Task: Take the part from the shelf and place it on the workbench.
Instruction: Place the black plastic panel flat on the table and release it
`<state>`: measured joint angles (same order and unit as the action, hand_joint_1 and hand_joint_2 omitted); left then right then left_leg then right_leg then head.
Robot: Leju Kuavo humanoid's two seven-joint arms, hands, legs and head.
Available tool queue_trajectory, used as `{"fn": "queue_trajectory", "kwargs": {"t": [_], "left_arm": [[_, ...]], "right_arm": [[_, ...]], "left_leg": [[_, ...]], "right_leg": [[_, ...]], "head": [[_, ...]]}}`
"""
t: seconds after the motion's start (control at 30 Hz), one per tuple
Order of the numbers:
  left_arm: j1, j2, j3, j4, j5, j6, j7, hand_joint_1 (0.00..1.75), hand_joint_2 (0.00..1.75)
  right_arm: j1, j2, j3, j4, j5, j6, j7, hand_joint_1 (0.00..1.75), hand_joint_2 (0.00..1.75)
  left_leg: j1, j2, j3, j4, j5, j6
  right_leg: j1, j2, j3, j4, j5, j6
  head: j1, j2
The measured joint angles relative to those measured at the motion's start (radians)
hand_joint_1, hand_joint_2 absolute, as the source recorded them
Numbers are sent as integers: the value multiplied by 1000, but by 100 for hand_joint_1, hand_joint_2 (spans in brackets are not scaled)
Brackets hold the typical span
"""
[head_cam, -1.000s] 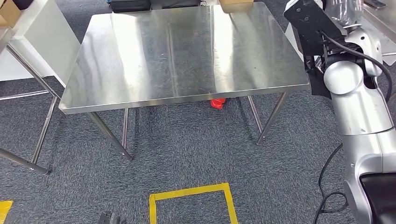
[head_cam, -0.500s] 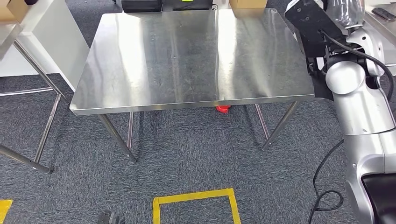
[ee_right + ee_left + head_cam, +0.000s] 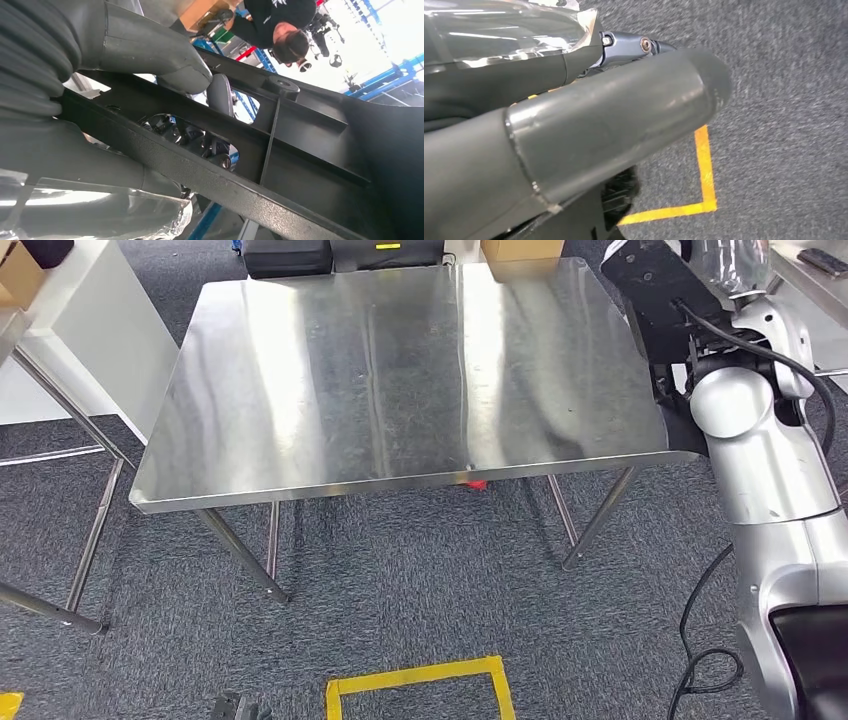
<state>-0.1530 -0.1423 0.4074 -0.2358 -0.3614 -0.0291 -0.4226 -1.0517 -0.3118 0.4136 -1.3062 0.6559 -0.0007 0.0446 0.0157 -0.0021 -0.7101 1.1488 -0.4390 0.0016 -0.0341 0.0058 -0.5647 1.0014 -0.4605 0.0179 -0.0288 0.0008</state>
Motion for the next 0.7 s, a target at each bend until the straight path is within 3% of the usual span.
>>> {"fn": "queue_trajectory", "kwargs": {"t": [0.03, 0.07, 0.17, 0.23, 0.27, 0.37, 0.4, 0.43, 0.47, 0.5, 0.53, 0.6, 0.67, 0.7], "left_arm": [[0, 0, 0, 0, -2, 0, 0, 0, 0], [-1, 0, 0, 0, -3, 0, 1, 0, 0], [-1, -1, 0, 1, -7, -1, 5, 0, 0], [-2, -1, 0, 0, -11, -2, 5, 0, 0], [-2, -1, 0, 0, -13, -2, 5, 0, 0], [-1, 0, -1, 1, -16, -3, 6, 0, 0], [0, -1, -1, 1, -16, -3, 6, 0, 0], [0, -2, -1, 1, -17, -4, 7, 0, 0], [1, -3, -1, 1, -18, -5, 7, 0, 0], [1, -3, -1, 1, -19, -5, 8, 0, 0], [0, -3, -1, 1, -20, -6, 9, 0, 0], [-1, -2, -1, 1, -22, -7, 10, 0, 0], [-3, 0, -1, 0, -25, -8, 12, 0, 0], [-3, 3, -1, 0, -25, -9, 13, 0, 0]], "right_arm": [[-2, -1, 0, 4, 3, 3, 1, 175, 175], [-5, -2, 1, 8, 5, 7, 2, 175, 175], [-10, -9, 3, 21, 11, 11, 8, 175, 175], [-9, -18, 4, 27, 12, 11, 10, 175, 175], [-9, -24, 4, 31, 12, 11, 10, 175, 175], [3, -44, 5, 39, 11, 17, 10, 175, 175], [10, -51, 6, 41, 11, 20, 10, 175, 175], [17, -57, 6, 42, 11, 23, 10, 175, 175], [22, -62, 6, 43, 12, 26, 9, 175, 175], [25, -67, 6, 43, 12, 28, 7, 175, 175], [28, -72, 6, 43, 12, 30, 5, 175, 175], [33, -80, 7, 44, 13, 34, 0, 175, 175], [42, -86, 8, 44, 16, 38, -4, 175, 175], [48, -88, 7, 44, 17, 38, -6, 175, 175]], "left_leg": [[-2, 0, 28, -60, 31, 3], [-5, 1, 49, -104, 42, 9], [-15, -1, 73, -138, 21, 34], [-15, -4, 89, -146, 17, 52], [-15, -6, 98, -150, 15, 59], [-19, -11, 116, -151, -1, 74], [-21, -13, 125, -151, -8, 76], [-23, -15, 136, -151, -17, 76], [-26, -17, 148, -151, -26, 76], [-28, -18, 160, -151, -36, 75], [-30, -19, 173, -150, -47, 72], [-34, -19, 183, -150, -65, 63], [-35, -18, 186, -149, -75, 55], [-35, -17, 184, -140, -77, 50]], "right_leg": [[2, 0, 9, -2, -7, 5], [3, 0, 14, -4, -13, 11], [12, -1, 20, -5, -13, 28], [13, -3, 10, 20, -23, 34], [12, -4, -12, 59, -36, 33], [13, -3, -135, 247, -88, 27], [14, -3, -167, 279, -93, 29], [15, -3, -181, 274, -81, 34], [16, -4, -177, 231, -51, 41], [16, -4, -158, 160, -6, 50], [18, -5, -139, 88, 38, 51], [26, -7, -108, 1, 87, 34], [28, -6, -97, -8, 86, 11], [24, -4, -93, -9, 87, 5]], "head": [[1, 0], [1, 0], [1, 0], [3, 0], [4, 0], [6, 0], [7, 0], [7, 0], [8, 0], [8, 0], [8, 0], [9, 0], [10, 0], [10, 0]]}}
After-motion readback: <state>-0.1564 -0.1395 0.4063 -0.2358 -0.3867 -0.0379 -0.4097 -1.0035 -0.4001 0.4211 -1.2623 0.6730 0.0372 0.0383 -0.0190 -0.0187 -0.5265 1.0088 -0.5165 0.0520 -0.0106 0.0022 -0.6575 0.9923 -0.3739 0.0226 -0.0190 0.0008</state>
